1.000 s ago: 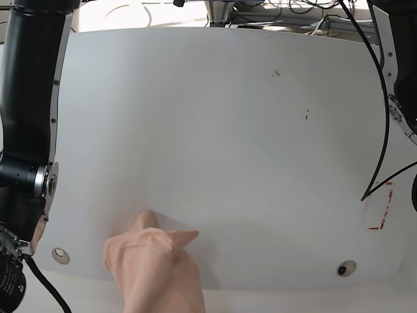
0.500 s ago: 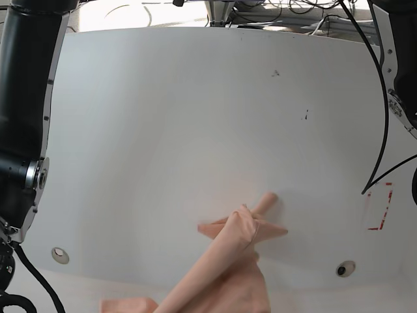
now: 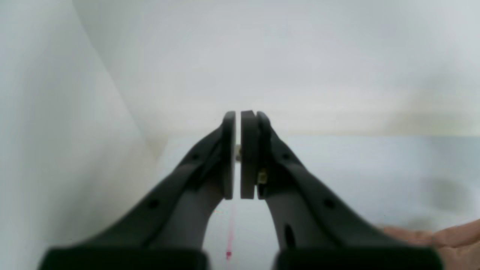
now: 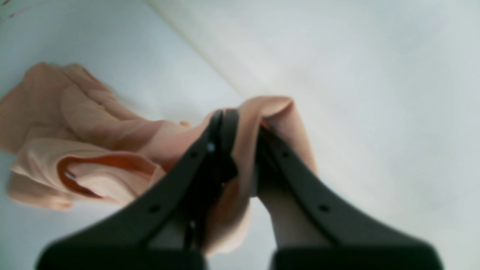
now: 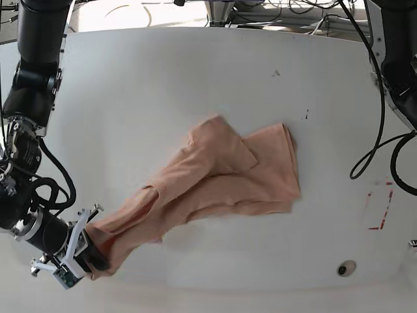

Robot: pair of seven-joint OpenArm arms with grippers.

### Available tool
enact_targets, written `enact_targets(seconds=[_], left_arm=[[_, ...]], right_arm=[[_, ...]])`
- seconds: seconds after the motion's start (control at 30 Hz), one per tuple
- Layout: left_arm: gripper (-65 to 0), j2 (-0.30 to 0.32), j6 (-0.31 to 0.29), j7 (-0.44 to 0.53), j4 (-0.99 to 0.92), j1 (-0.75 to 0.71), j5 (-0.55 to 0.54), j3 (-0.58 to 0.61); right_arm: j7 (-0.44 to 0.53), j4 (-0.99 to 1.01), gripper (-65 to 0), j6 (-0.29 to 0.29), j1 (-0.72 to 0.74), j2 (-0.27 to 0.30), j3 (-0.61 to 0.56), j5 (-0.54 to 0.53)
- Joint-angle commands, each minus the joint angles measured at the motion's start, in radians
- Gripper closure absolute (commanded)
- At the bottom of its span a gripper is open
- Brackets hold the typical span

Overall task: Fold the T-shirt properly
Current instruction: 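Lay the shirt back down with the right gripper holding it, then move the left gripper to the shirt edge and grasp it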

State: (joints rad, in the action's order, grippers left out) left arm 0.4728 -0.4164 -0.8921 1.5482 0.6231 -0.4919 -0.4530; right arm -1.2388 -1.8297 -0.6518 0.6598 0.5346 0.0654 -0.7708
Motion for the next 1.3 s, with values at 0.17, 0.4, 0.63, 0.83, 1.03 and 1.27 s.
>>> enact_targets(seconds=[0.17, 0.4, 0.63, 0.83, 1.03, 1.27], left_arm=[[-0.3, -0.036, 0.003, 0.02, 0.01, -0.173, -0.109, 0.0], [-35.7, -0.095, 0.003, 0.02, 0.002, -0.337, -0.144, 0.001], [-47.4, -0.17, 0.004, 0.02, -0.008, -0.417, -0.147, 0.009], [-43.3, -0.217, 0.006, 0.031, -0.131, -0.415, -0.147, 0.075], [-43.3, -0.27, 0.007, 0.121, -0.279, -0.362, -0.144, 0.144], [-43.3, -0.296, 0.007, 0.21, -0.467, -0.286, -0.146, 0.245]], right_arm=[[0.052, -0.106, -0.2, 0.005, -0.168, -0.052, 0.08, -0.011], [0.052, -0.12, -0.2, 0.005, -0.214, -0.075, 0.106, -0.009], [0.052, -0.121, -0.2, 0.005, -0.226, -0.075, 0.13, -0.011], [0.052, -0.121, -0.2, 0.005, -0.226, -0.077, 0.133, -0.011], [0.052, -0.121, -0.2, 0.005, -0.228, -0.078, 0.135, -0.011], [0.052, -0.12, -0.2, 0.005, -0.228, -0.097, 0.135, -0.011]])
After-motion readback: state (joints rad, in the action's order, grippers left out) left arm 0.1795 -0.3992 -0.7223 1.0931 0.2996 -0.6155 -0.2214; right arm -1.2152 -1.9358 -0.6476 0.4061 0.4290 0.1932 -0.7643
